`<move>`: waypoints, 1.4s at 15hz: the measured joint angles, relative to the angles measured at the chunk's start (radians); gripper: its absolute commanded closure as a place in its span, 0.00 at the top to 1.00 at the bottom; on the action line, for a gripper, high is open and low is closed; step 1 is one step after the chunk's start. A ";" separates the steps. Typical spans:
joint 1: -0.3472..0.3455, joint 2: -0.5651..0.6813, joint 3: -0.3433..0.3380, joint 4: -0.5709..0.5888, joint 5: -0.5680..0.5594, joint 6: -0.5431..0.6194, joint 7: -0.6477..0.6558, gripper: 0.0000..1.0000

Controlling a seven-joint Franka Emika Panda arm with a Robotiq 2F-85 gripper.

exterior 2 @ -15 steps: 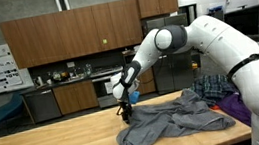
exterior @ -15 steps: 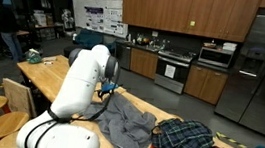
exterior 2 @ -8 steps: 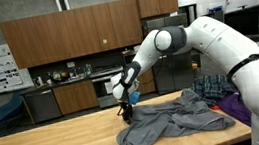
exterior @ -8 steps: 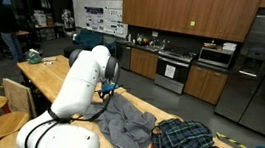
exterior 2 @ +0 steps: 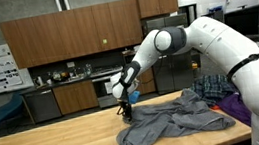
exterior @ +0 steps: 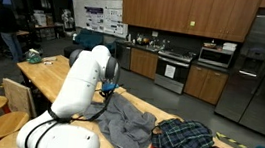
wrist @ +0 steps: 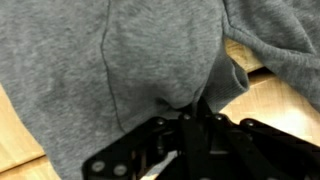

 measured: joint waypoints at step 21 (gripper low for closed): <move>0.015 -0.012 0.095 0.207 0.052 0.143 -0.060 0.02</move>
